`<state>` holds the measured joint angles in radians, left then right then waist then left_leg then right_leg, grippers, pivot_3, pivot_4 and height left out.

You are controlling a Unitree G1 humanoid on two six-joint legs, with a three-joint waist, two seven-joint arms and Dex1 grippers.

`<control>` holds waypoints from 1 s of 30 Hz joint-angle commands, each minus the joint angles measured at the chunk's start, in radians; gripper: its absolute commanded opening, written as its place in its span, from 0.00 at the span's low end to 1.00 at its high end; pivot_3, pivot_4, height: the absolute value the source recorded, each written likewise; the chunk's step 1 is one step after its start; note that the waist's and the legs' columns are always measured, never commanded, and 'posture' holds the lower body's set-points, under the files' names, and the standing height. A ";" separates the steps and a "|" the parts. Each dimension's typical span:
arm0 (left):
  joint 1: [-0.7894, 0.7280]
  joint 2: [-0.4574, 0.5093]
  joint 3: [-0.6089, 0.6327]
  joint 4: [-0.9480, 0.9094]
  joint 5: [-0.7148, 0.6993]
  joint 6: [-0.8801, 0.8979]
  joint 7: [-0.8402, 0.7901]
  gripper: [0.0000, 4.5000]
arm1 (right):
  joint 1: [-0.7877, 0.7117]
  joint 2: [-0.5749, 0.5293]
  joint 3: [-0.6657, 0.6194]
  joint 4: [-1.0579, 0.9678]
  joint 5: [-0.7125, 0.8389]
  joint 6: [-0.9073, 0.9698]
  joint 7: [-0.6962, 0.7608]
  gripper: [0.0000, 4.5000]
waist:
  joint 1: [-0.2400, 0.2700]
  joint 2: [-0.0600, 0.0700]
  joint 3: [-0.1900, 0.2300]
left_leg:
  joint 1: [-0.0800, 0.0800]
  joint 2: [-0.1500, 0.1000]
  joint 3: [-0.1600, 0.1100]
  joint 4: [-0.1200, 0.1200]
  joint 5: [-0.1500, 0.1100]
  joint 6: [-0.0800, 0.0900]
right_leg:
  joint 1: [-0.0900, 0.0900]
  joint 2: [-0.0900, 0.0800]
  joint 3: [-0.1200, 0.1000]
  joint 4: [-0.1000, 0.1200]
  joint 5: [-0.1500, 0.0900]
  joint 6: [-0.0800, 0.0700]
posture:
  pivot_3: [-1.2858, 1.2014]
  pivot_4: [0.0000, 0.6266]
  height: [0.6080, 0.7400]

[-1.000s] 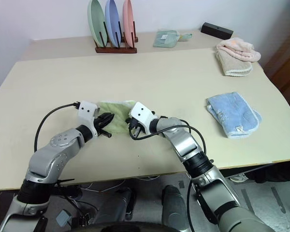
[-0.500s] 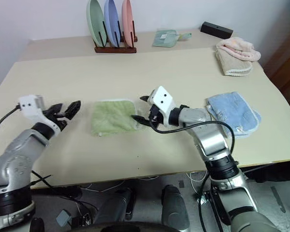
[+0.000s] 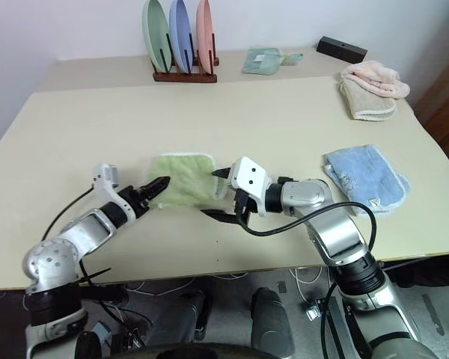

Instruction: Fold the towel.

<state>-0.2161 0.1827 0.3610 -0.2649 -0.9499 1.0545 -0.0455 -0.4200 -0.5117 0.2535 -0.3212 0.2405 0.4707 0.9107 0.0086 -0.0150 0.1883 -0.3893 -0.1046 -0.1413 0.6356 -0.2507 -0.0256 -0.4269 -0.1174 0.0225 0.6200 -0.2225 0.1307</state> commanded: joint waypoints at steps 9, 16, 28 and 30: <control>-0.062 -0.050 0.054 -0.039 -0.023 -0.177 -0.007 0.01 | 0.021 -0.014 -0.008 -0.072 0.000 -0.017 -0.029 0.98 | 0.004 0.000 0.000 | 0.000 0.000 0.000 0.000 0.000 0.000 | 0.000 0.000 0.000 0.000 0.000 0.000 | 0.52 0.24 1.00; -0.121 0.009 0.415 0.028 0.027 -0.545 0.213 0.01 | 0.018 -0.017 -0.007 -0.060 -0.004 -0.033 -0.028 0.98 | -0.004 0.000 0.000 | 0.000 0.002 0.001 -0.002 0.000 -0.001 | -0.001 0.001 0.000 -0.002 0.000 -0.001 | 0.52 0.24 1.00; 0.058 -0.116 0.560 0.063 -0.057 -0.696 0.442 0.35 | 0.005 -0.026 0.002 -0.002 -0.023 -0.087 0.001 0.98 | 0.019 -0.010 -0.002 | -0.002 0.001 0.000 0.005 -0.001 0.001 | 0.003 0.002 -0.002 -0.005 0.003 0.000 | 0.52 0.24 1.00; 0.076 -0.114 0.556 0.044 -0.067 -0.703 0.461 0.56 | 0.004 -0.028 0.000 0.007 -0.027 -0.093 0.006 0.98 | 0.019 -0.010 -0.002 | -0.001 0.002 0.000 0.005 -0.001 0.001 | 0.003 0.003 -0.001 -0.005 0.003 -0.001 | 0.52 0.24 1.00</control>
<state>-0.1579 0.0613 0.9069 -0.1774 -1.0021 0.3747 0.3930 -0.3982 -0.5313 0.2663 -0.3076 0.2108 0.4012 0.9109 0.0275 -0.0251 0.1864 -0.3905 -0.1024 -0.1409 0.6409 -0.2514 -0.0248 -0.4234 -0.1149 0.0211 0.6152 -0.2193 0.1296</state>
